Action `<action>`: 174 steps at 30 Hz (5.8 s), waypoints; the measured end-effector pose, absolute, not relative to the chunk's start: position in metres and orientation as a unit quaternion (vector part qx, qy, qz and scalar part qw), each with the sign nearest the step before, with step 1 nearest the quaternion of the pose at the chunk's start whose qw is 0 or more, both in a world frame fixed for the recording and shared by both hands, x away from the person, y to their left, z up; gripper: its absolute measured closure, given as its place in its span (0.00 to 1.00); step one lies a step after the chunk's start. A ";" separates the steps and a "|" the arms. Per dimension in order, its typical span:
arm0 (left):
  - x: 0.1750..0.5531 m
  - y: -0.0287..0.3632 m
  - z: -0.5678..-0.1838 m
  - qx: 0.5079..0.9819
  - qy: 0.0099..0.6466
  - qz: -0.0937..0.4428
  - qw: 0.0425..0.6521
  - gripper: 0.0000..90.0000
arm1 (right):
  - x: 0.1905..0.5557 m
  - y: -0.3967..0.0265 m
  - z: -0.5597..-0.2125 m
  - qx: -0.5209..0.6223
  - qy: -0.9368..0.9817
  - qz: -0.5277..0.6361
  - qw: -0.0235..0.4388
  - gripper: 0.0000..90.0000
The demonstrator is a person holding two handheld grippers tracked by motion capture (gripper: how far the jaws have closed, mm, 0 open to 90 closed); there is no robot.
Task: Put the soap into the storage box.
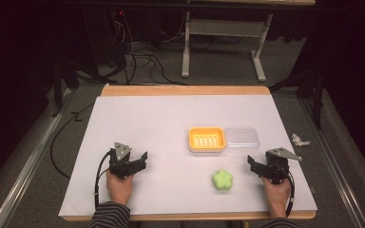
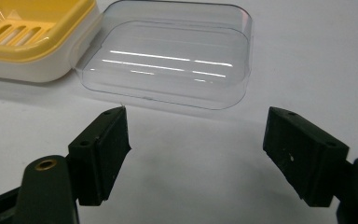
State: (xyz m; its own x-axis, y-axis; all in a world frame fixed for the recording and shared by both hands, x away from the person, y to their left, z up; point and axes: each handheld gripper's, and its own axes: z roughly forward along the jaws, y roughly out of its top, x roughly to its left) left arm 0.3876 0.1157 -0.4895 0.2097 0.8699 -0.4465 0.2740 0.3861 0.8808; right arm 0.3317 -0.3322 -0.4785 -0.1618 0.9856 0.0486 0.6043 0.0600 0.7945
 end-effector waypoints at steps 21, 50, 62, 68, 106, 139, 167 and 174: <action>0.388 0.115 -0.490 0.496 0.576 0.249 0.600 0.25 | 0.333 -0.335 -0.479 0.595 0.670 0.355 0.265 0.20; 0.387 0.116 -0.489 0.497 0.576 0.246 0.601 0.25 | 0.327 -0.328 -0.469 0.586 0.683 0.349 0.262 0.21; 0.387 0.116 -0.489 0.496 0.574 0.246 0.603 0.24 | 0.315 -0.319 -0.463 0.557 0.699 0.367 0.258 0.19; 0.387 0.116 -0.489 0.497 0.574 0.247 0.603 0.24 | 0.306 -0.315 -0.457 0.543 0.705 0.384 0.247 0.18; 0.387 0.116 -0.489 0.497 0.576 0.246 0.601 0.25 | 0.271 -0.266 -0.453 0.473 0.762 0.387 0.215 0.21; 0.387 0.115 -0.489 0.498 0.572 0.248 0.602 0.24 | 0.281 -0.221 -0.471 0.454 0.807 0.328 0.190 0.18; 0.387 0.115 -0.489 0.497 0.574 0.248 0.602 0.24 | 0.287 -0.218 -0.477 0.468 0.806 0.311 0.185 0.28; 0.387 0.115 -0.489 0.498 0.574 0.247 0.602 0.25 | 0.287 -0.217 -0.475 0.454 0.813 0.313 0.188 0.28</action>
State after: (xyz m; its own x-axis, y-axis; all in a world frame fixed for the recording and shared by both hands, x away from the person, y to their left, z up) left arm 0.3872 0.1154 -0.4894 0.2196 0.8689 -0.4435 0.2735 0.3816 0.8830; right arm 0.2865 -0.2168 -0.4751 -0.5168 0.8558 -0.0210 0.6202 0.3912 0.6799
